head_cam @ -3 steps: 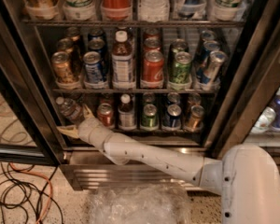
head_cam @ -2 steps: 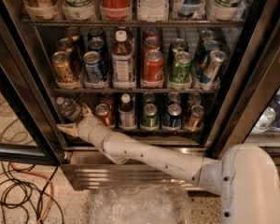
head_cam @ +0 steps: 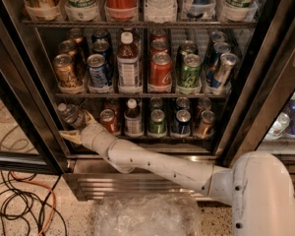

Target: Pick water bottle from bottom shelf of fridge

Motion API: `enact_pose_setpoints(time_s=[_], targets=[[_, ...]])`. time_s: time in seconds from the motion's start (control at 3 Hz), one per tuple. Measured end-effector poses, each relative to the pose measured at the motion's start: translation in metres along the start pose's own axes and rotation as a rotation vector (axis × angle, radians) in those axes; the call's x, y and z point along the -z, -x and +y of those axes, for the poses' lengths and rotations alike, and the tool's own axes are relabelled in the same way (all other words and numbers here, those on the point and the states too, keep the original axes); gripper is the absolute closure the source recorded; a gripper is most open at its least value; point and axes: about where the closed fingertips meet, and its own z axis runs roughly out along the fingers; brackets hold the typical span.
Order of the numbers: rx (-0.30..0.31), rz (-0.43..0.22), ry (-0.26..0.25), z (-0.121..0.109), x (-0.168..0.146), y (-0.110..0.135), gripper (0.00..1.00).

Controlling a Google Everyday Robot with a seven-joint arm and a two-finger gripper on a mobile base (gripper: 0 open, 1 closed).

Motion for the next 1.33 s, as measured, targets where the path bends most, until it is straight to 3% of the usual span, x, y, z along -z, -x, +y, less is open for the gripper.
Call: enact_pose_setpoints(time_s=[0.33, 0.67, 1.0, 1.33], targets=[[0.0, 0.0, 0.0, 0.0, 0.0, 0.0, 0.87], [0.0, 0.0, 0.0, -0.003, 0.003, 0.004, 1.0], [-0.002, -0.005, -0.011, -0.007, 0.008, 0.006, 1.0], [-0.018, -0.037, -0.091, -0.028, 0.034, 0.007, 1.0]])
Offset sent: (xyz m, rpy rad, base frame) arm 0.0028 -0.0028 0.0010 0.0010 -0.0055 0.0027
